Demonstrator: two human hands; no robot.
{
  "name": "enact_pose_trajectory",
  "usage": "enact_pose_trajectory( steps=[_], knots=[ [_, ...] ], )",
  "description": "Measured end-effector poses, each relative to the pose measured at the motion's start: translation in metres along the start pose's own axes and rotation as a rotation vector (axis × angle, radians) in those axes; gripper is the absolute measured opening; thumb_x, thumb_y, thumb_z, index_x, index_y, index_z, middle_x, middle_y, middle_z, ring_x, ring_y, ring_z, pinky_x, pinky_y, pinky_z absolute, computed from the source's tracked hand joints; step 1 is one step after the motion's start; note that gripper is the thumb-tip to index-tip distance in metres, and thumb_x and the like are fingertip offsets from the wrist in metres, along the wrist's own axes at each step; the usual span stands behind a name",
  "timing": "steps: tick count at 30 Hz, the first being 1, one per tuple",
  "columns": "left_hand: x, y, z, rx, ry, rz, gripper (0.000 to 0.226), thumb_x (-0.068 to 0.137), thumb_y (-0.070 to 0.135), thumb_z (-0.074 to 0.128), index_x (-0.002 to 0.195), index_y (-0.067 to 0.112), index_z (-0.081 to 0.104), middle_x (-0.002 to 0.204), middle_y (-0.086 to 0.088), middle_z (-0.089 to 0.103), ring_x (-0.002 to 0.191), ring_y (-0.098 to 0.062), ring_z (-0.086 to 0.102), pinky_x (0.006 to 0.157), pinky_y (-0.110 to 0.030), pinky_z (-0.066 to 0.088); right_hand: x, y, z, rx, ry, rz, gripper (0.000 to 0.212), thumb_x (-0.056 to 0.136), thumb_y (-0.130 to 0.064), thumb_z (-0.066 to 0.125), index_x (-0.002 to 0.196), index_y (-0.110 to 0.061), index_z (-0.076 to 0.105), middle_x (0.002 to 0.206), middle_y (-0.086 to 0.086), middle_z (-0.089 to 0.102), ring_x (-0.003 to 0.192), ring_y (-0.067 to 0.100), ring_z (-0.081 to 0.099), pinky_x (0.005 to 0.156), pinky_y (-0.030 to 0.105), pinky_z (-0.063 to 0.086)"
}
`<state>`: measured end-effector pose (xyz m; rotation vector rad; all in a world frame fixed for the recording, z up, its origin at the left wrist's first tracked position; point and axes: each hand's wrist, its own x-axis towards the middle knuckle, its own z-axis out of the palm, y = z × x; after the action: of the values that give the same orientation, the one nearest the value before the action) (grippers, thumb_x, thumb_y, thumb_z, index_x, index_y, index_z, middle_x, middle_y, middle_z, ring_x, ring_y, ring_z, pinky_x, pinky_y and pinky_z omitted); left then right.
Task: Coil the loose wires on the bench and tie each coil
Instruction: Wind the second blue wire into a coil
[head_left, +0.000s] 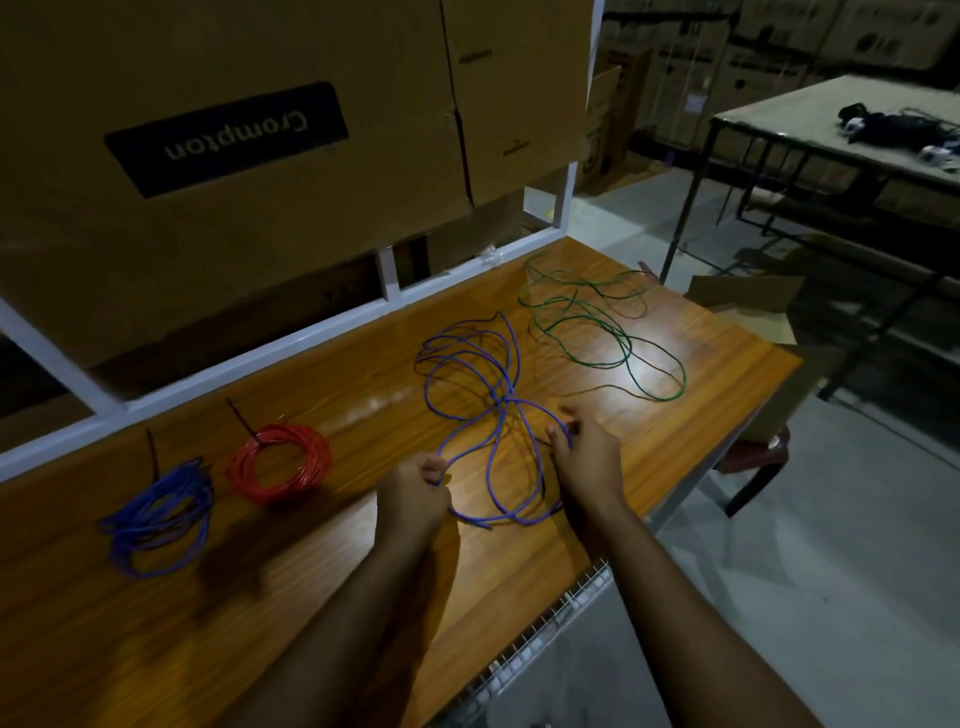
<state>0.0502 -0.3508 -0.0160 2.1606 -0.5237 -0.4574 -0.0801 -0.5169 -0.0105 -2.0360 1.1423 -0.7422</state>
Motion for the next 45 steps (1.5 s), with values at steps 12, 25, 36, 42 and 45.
enact_pose_trajectory(
  steps=[12,25,36,42,45],
  knots=[
    [-0.001,0.031,-0.017,-0.698,-0.292,-0.191,0.027,0.103,0.035,0.048,0.102,0.011,0.062,0.09,-0.007,0.072,0.081,-0.021,0.071,0.073,-0.035,0.057,-0.049,-0.041,0.008,-0.044,-0.126,-0.701,0.025,0.098,-0.044,0.056,0.117,-0.034,0.07,0.111,-0.01,0.056,0.081,0.007,0.057,0.061,0.025,0.047],
    [0.014,-0.012,-0.026,-0.506,-0.028,-0.237,0.008,0.098,0.003,0.053,0.101,0.007,0.06,0.078,-0.006,0.063,0.059,-0.018,0.059,0.051,-0.026,0.05,-0.033,-0.013,-0.006,0.766,-0.019,0.047,0.029,0.09,-0.004,0.059,0.09,-0.025,0.079,0.07,-0.01,0.057,0.047,0.008,0.038,0.045,0.022,0.032],
    [0.021,-0.007,-0.029,-0.33,0.221,-0.115,0.035,0.093,0.055,0.052,0.114,0.027,0.058,0.106,-0.006,0.068,0.101,-0.03,0.064,0.091,-0.05,0.052,-0.04,-0.059,-0.028,0.785,-0.598,-0.147,0.06,0.099,-0.02,0.031,0.045,0.0,0.05,0.077,0.015,0.075,0.099,0.028,0.069,0.093,0.033,0.048],
    [0.021,-0.028,-0.043,0.045,0.185,-0.173,0.043,0.083,0.041,0.072,0.113,0.011,0.069,0.101,-0.014,0.073,0.104,-0.034,0.064,0.089,-0.042,0.052,-0.018,-0.065,0.006,0.367,-0.244,-0.027,0.013,0.097,-0.019,0.061,0.085,-0.016,0.064,0.086,0.002,0.073,0.072,0.017,0.067,0.07,0.036,0.053],
    [0.011,-0.035,-0.044,0.078,0.051,-0.123,0.048,0.072,0.05,0.073,0.108,0.018,0.073,0.103,-0.01,0.074,0.102,-0.029,0.068,0.085,-0.042,0.056,-0.002,-0.072,0.031,0.09,-0.246,-0.164,0.023,0.089,-0.012,0.065,0.11,-0.024,0.064,0.097,-0.005,0.07,0.086,0.015,0.068,0.078,0.033,0.055]
  ],
)
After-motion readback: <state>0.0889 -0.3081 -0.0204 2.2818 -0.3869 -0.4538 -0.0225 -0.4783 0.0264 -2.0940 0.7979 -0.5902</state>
